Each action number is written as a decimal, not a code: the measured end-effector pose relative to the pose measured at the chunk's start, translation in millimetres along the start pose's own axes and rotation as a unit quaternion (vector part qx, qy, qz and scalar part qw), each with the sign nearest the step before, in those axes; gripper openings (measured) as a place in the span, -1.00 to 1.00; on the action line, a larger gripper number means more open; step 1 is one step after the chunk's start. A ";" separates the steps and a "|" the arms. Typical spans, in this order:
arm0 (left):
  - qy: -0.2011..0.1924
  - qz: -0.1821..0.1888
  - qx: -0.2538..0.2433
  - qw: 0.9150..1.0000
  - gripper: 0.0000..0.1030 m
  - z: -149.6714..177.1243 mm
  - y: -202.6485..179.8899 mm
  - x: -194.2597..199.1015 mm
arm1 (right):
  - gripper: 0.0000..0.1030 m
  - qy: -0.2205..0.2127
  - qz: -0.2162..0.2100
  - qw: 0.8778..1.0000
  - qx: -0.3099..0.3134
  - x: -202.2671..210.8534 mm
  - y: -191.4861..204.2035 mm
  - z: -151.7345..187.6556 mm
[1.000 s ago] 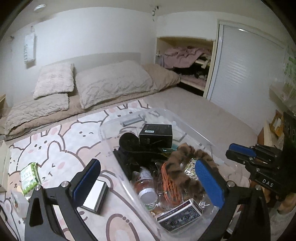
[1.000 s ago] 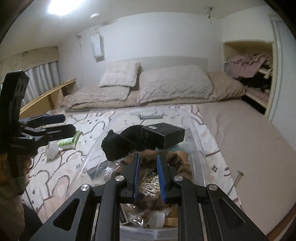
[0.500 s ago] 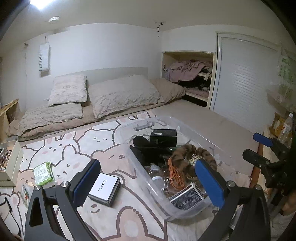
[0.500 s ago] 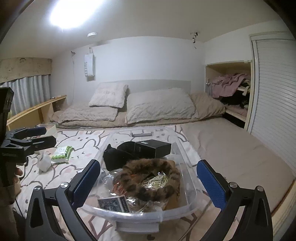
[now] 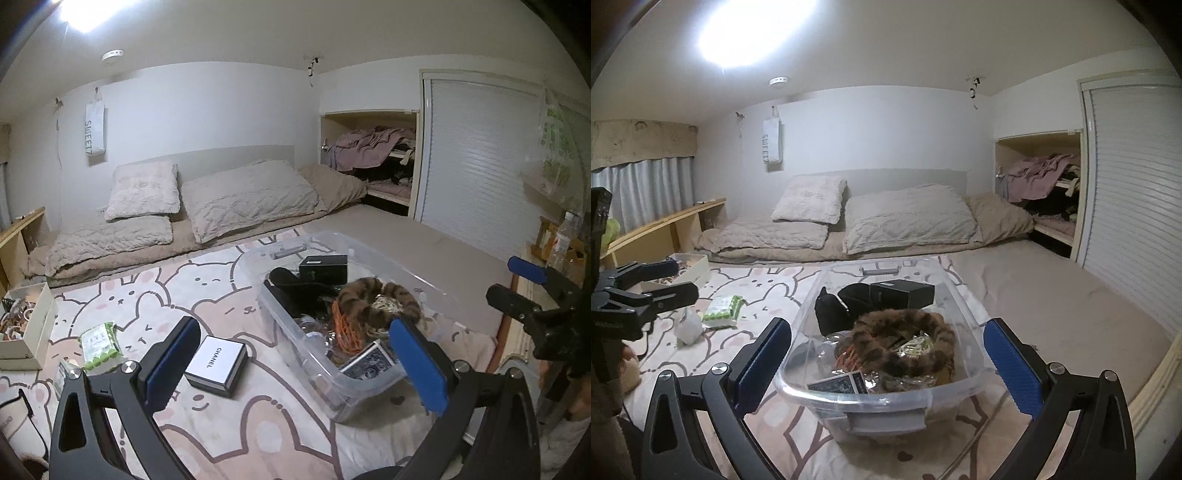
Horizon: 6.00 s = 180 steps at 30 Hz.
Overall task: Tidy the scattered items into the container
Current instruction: 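Raise both tools up and away from the clear bin, then move both tools toward the white Chanel box and clear flashlight box, then grasp the white Chanel box with the right tool while the left tool grasps the flashlight box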
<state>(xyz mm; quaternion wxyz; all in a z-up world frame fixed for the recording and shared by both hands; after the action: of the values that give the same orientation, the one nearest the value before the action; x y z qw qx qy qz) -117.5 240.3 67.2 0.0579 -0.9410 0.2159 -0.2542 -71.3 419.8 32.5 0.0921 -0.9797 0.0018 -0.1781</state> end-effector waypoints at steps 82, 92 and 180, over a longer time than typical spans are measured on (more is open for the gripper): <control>0.039 -0.162 0.216 0.962 1.00 112.7 350.0 -56.0 | 1.00 0.130 -0.205 0.960 0.142 -201.0 297.4 47.5; -0.007 -0.297 0.238 0.925 1.00 106.6 417.3 -85.3 | 1.00 0.160 -0.145 0.968 0.125 -278.4 283.3 54.8; 0.063 -0.264 0.198 0.942 0.86 193.4 354.8 -33.6 | 1.00 0.113 -0.253 0.929 0.247 -211.6 340.6 76.7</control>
<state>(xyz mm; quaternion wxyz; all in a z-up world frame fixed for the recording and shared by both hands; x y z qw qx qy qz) -180.0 -64.5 -192.8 0.1607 -0.9158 -0.0914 -0.3566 -232.7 106.4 -173.5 0.2821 -0.8673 -0.2797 -0.2999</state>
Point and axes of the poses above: each gripper's, at about its wrist camera, not at the fingertips, and x roughly against the way its jaws point, y to its left, z to its underside, the point moved 5 cm from there along -x, roughly the way its jaws point, and after that the axes turned 13 degrees about x, right-handed, at the moved point
